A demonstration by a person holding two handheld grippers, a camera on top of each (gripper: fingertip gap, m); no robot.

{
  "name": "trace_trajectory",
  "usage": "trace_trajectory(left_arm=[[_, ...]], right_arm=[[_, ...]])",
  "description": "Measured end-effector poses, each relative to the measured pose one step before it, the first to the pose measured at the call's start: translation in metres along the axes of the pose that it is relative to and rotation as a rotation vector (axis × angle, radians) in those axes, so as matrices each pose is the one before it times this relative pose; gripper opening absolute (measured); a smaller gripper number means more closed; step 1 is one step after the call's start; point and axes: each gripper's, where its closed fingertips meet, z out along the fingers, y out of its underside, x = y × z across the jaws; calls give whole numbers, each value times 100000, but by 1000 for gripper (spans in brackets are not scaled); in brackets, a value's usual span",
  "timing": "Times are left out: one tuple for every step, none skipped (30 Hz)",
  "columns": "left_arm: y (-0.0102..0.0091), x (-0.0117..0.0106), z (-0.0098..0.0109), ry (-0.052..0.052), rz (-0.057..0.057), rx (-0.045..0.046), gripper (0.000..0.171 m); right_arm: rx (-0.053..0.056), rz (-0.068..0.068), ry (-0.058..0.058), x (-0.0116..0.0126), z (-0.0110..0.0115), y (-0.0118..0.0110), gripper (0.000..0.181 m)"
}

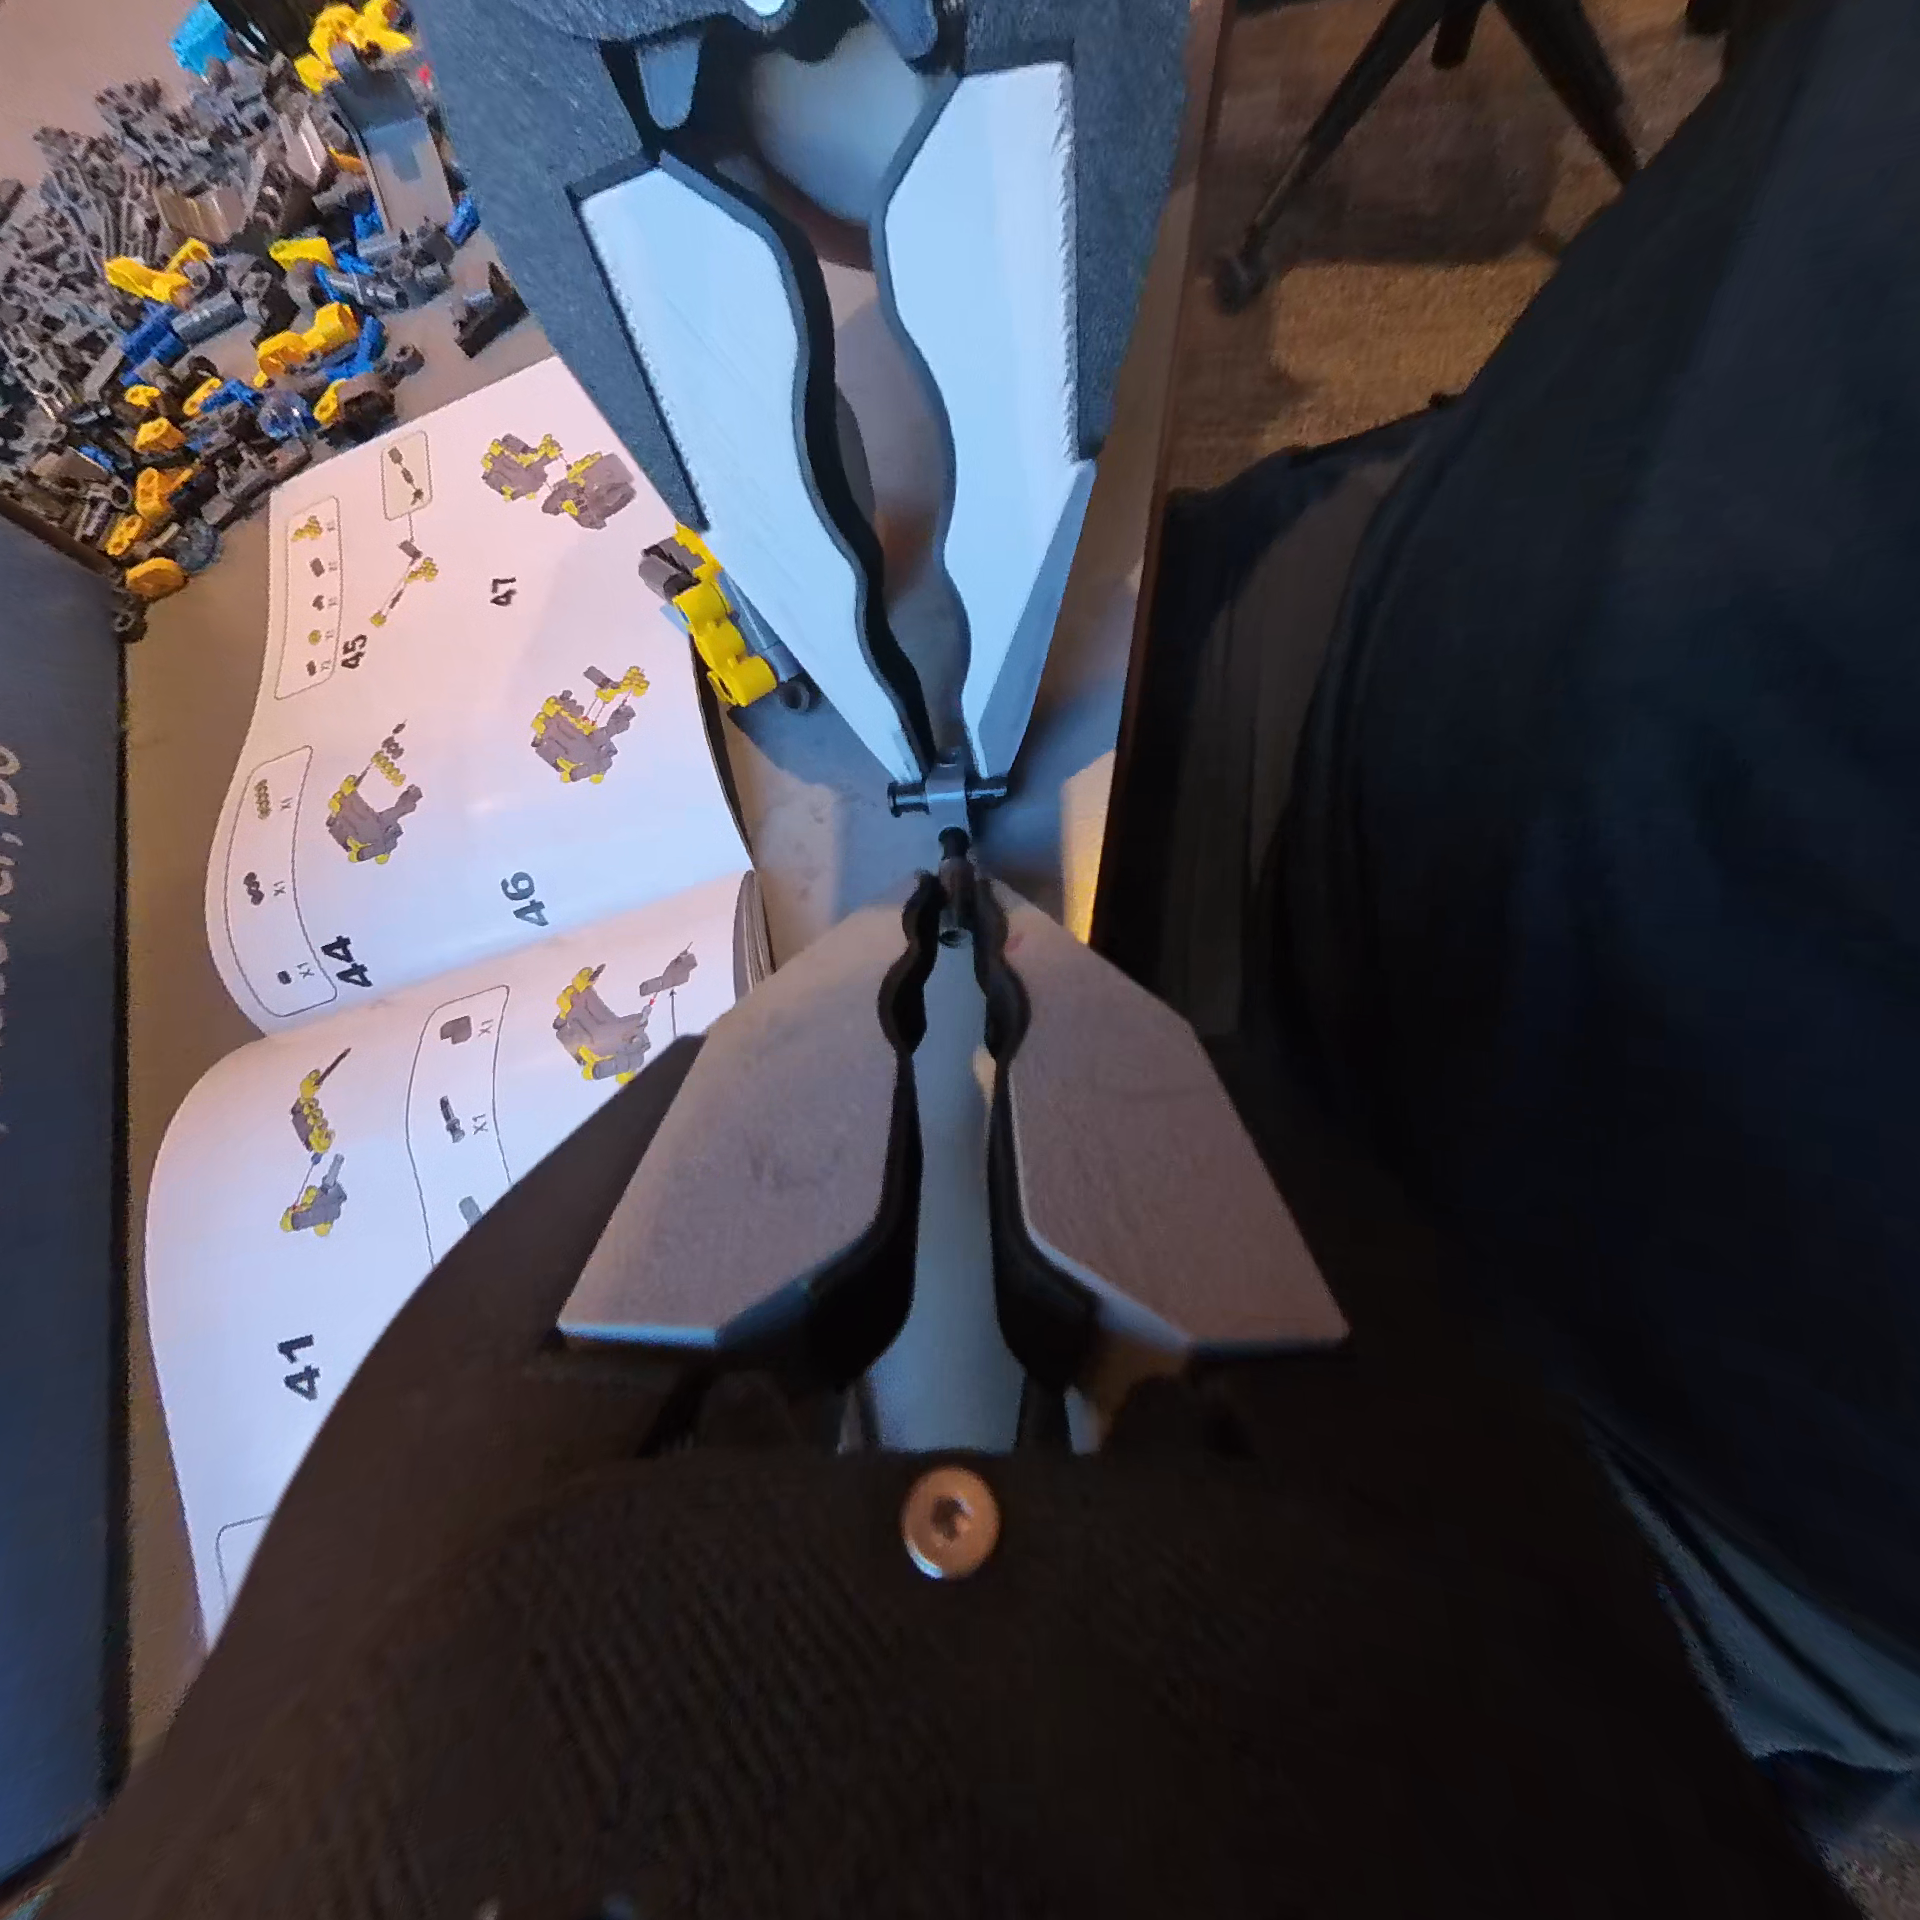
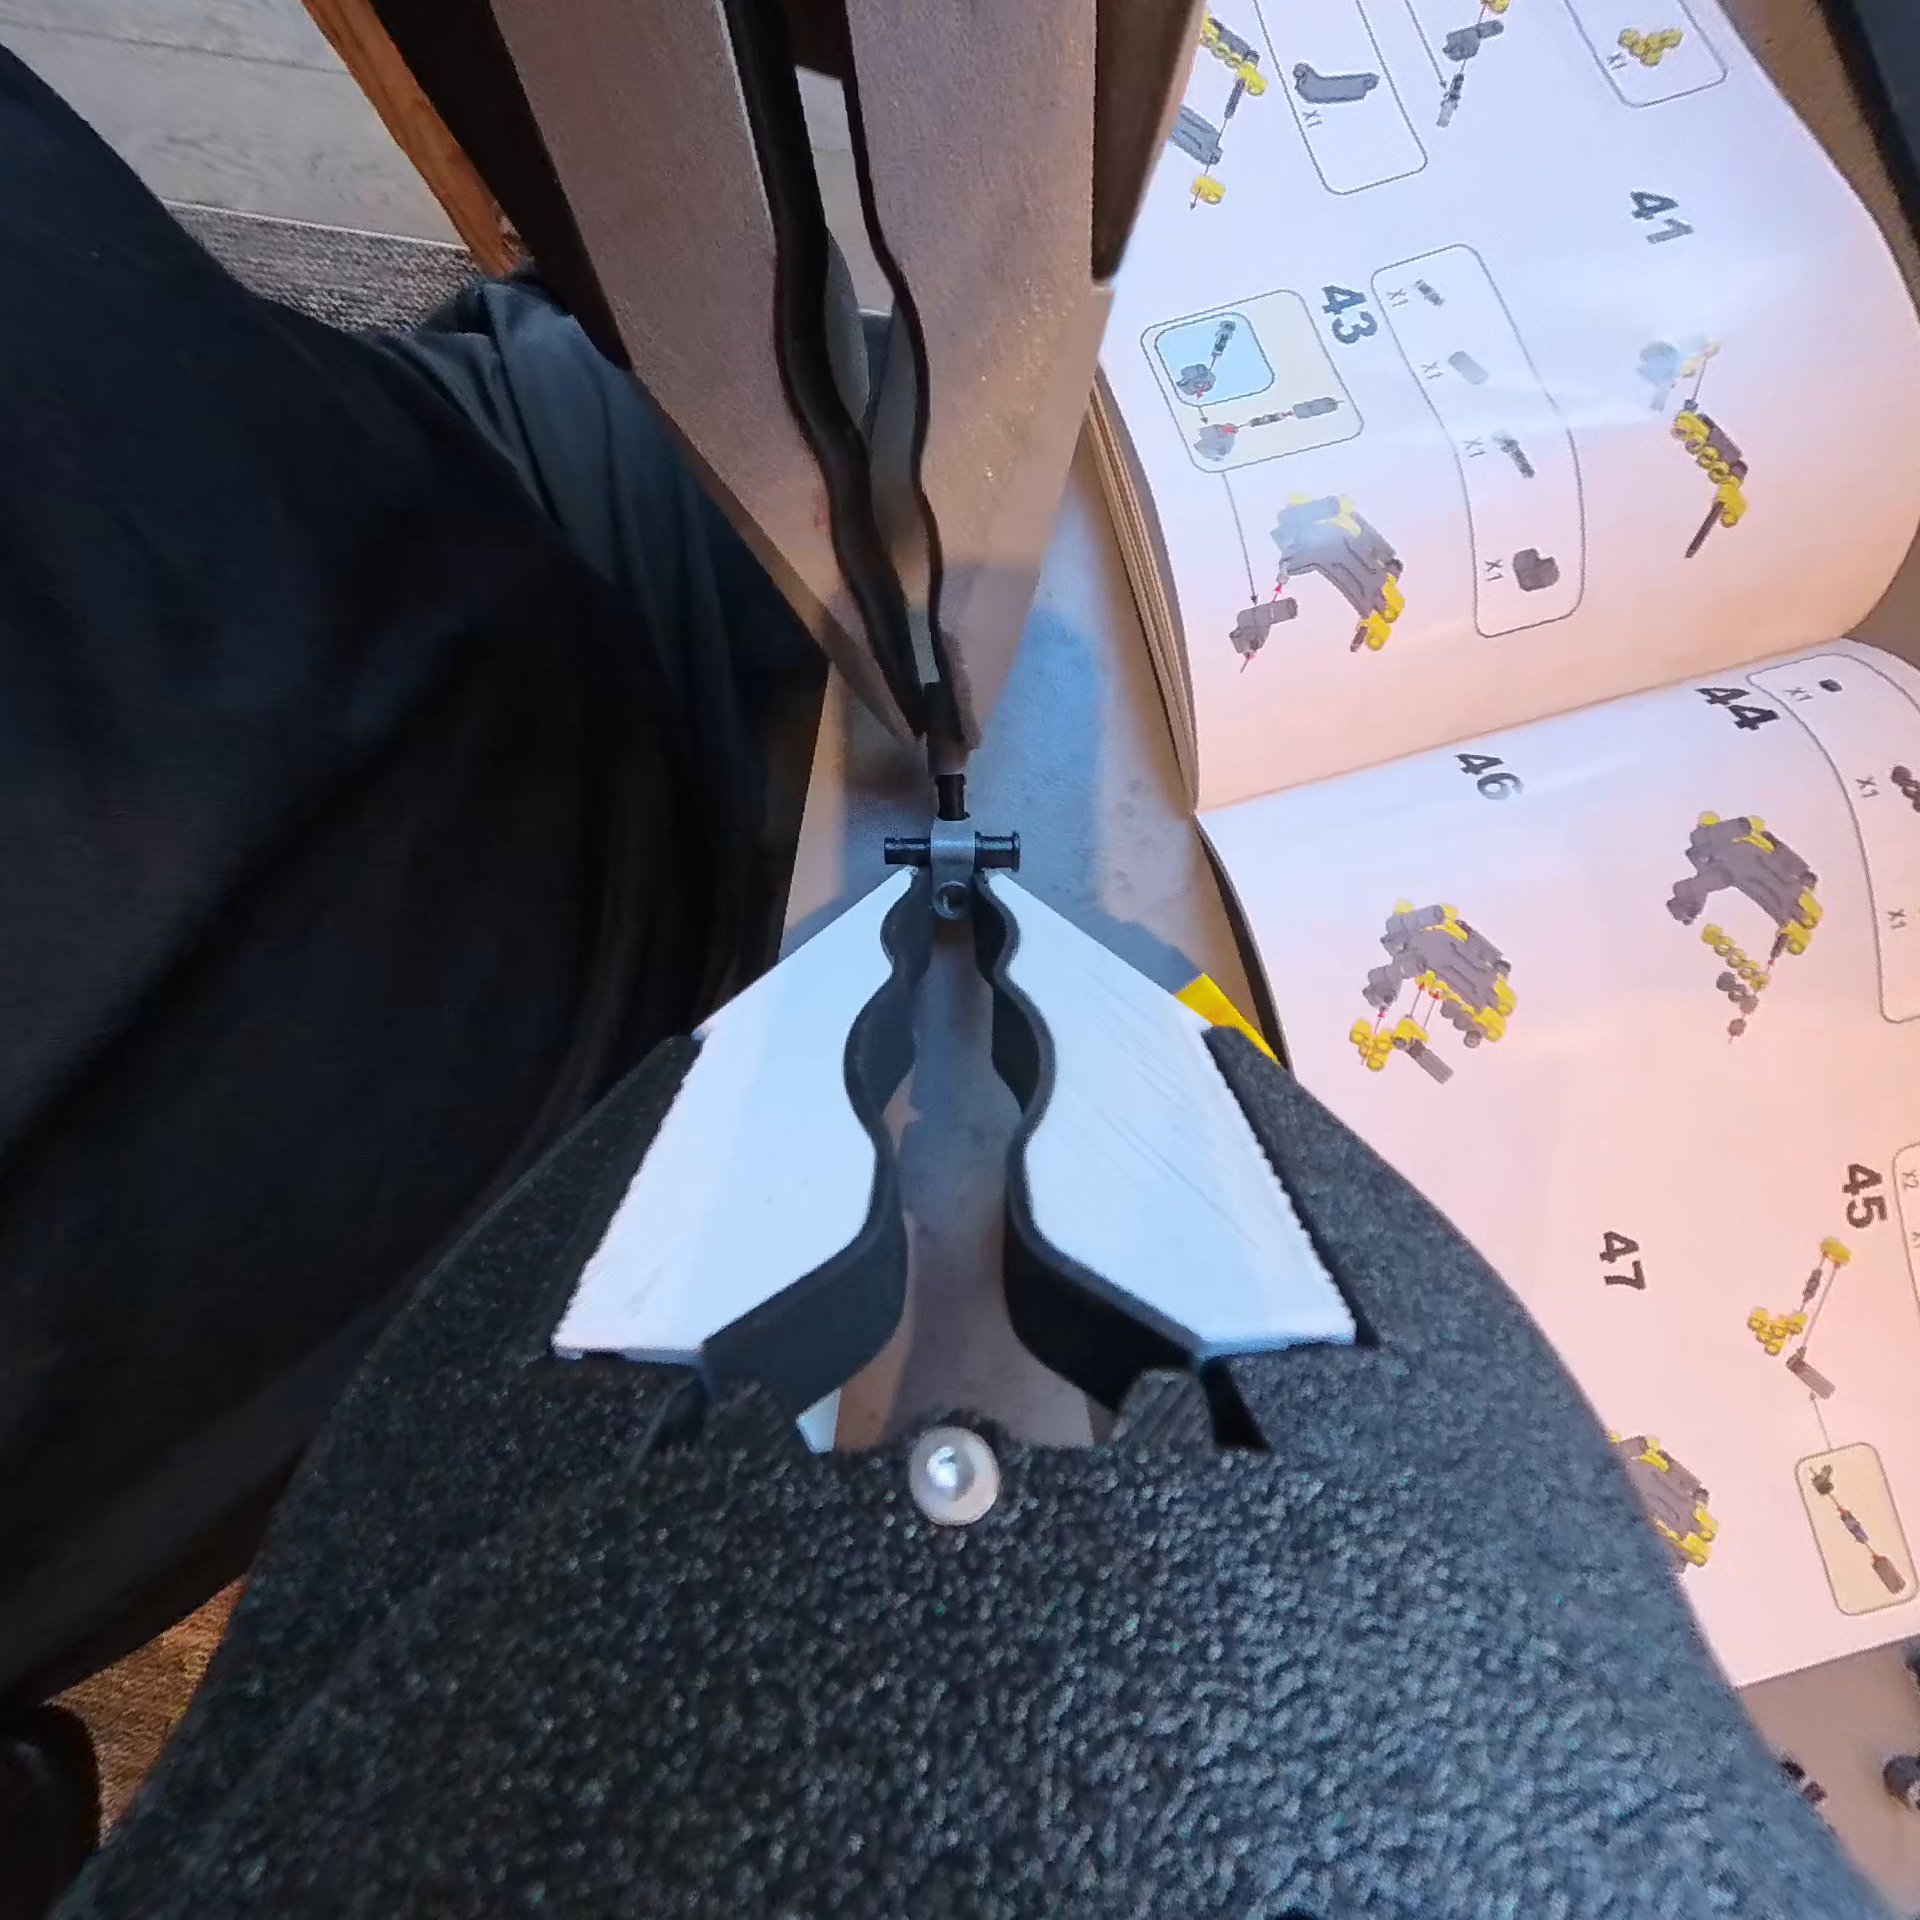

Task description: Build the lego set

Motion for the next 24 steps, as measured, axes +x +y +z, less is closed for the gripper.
trace_trajectory(left_arm=[[135, 28, 95, -251, 826, -840, 5], [131, 64, 98, 266, -163, -604, 4], [154, 29, 108, 384, -899, -460, 4], [100, 35, 68, 494, -1166, 106, 6], [85, 57, 39, 715, -1211, 118, 6], [102, 18, 31, 485, -1087, -244, 8], [3, -16, -15, 136, -934, 84, 10], [-3, 10, -46, 255, -815, 111, 11], [40, -14, -33, 198, -835, -33, 13], [49, 8, -13, 280, -1002, -43, 13], [26, 21, -21, 493, -1254, 42, 13], [20, 13, -4, 410, -1225, 62, 13], [8, 54, 23, 602, -872, 139, 11], [3, 18, 53, 148, -335, 268, 8], [-30, -44, 51, -604, 113, 412, 7], [-11, -13, 18, -296, 125, 37, 7], [-2, -21, 11, -40, -337, -42, 7], [-11, -25, 14, -43, -815, 122, 7], [-12, -17, 20, 119, -1106, 103, 7], [-29, -2, 23, 113, -1000, 53, 7], [-71, 2, 82, 93, -887, 60, 7], [-92, 56, 108, 395, -538, -34, 7], [-108, 11, 124, 95, -326, -207, 8], [-69, -60, 110, -186, 60, -375, 7]], right_arm=[[-119, -81, -120, 2, 2, 2, 6], [-1, 100, -283, -2, -1, 0, 6], [69, 88, -240, 0, -4, 1, 6], [68, 52, -126, -3, -3, 1, 6], [36, 45, -31, 6, 0, -1, 6], [24, -19, 47, -1, -1, 0, 6], [19, -137, 70, -3, 2, -3, 6], [36, -2, -46, -2, -3, 2, 6], [58, 125, -154, -4, -2, -1, 6], [67, 54, -155, 1, 7, 4, 6], [39, -42, -70, -2, -3, 2, 6], [-10, -90, 15, 8, -9, -4, 6], [20, -142, 72, -7, 15, -4, 6], [83, -24, 28, 1, -2, -1, 6], [121, 94, -54, -5, -2, -2, 6], [206, 322, -158, 0, 0, -11, 6], [313, 475, -182, 4, -6, 9, 6], [354, 475, -122, 8, 2, -5, 6], [302, 332, -3, -1, -6, -7, 6], [212, 27, 170, -5, 2, 6, 6], [177, 7, 163, 0, 13, -24, 6], [138, -23, 120, -4, 24, -37, 6], [-65, -134, 85, -6, 15, -15, 6], [-100, -115, 27, -2, -4, 11, 6]])
